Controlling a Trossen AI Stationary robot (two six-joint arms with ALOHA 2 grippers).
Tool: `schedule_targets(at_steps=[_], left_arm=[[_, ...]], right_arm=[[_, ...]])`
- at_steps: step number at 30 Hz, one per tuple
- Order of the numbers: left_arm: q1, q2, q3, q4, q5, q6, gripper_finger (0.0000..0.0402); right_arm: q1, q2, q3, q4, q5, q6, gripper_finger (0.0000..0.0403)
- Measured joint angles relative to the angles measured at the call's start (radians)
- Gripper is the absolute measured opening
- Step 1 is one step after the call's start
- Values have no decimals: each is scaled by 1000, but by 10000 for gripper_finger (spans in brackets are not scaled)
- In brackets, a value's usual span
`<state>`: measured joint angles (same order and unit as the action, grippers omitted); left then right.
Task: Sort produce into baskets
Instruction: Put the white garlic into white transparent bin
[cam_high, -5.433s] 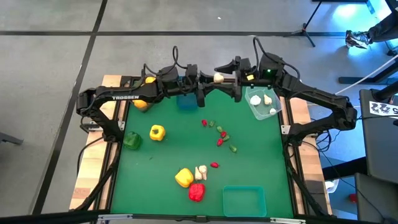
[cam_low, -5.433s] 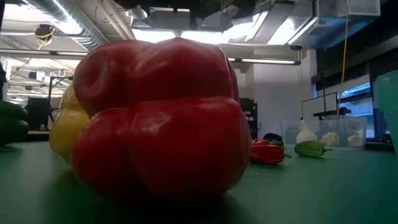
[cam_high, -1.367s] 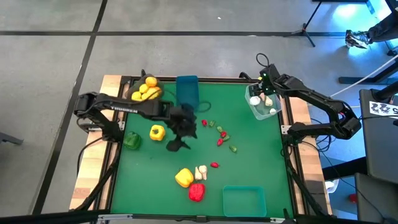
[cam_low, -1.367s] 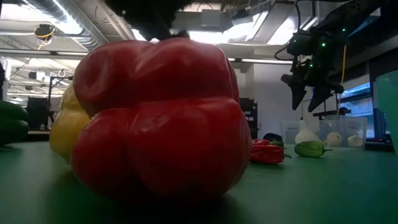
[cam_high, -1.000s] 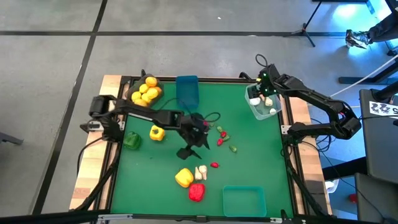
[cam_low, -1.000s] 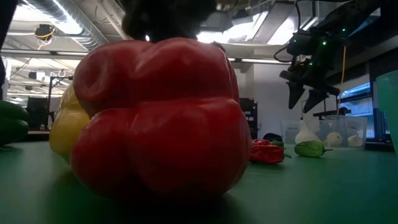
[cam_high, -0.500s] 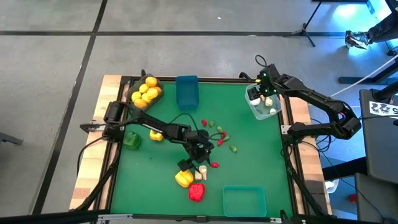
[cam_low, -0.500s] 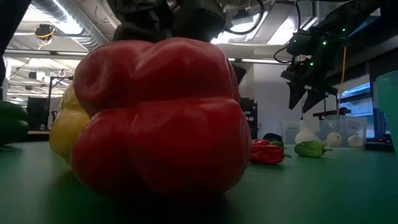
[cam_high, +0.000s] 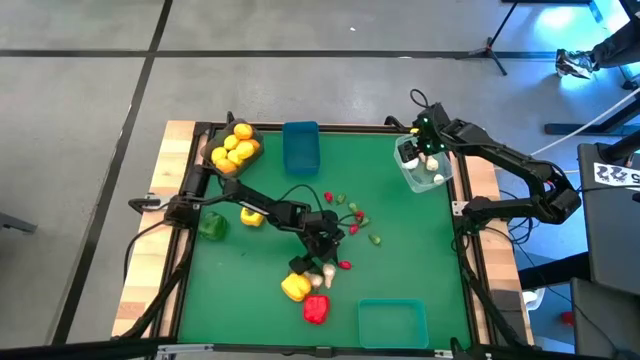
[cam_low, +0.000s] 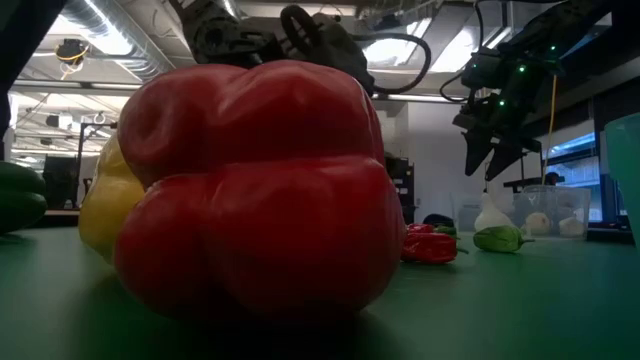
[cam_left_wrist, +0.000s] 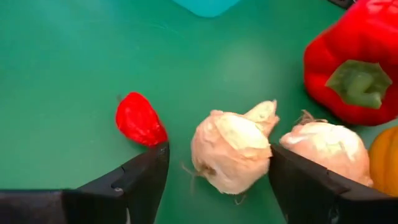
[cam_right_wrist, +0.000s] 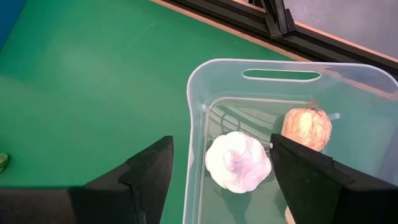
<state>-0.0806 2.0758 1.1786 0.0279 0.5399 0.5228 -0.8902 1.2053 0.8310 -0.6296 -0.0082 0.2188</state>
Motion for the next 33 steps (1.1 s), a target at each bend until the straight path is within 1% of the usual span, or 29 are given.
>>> schedule_targets(at_steps=[4,11,15,19,23,27,31,33], left_arm=[[12,-3,0,9,0,-25,224],[9,-3,0,11,25,23,166],[4,-3,0,11,22,21,144],[14,-18,0,8,-32,-36,138],[46,-70,0,10,-131,-76,143],[88,-151,0,11,-235,-106,147],[156,-240,1,35,-315,-197,147],[200,-283,1,61,-345,-300,148]], right_arm=[[0,0,0,0,0,0,260],[0,0,0,0,0,0,260],[0,0,0,0,-1,1,259],[0,0,0,0,-24,9,259],[0,-22,0,18,-103,9,259],[0,-78,0,102,-220,9,259],[0,-162,0,256,-396,-21,260],[0,-209,1,349,-500,-23,259]])
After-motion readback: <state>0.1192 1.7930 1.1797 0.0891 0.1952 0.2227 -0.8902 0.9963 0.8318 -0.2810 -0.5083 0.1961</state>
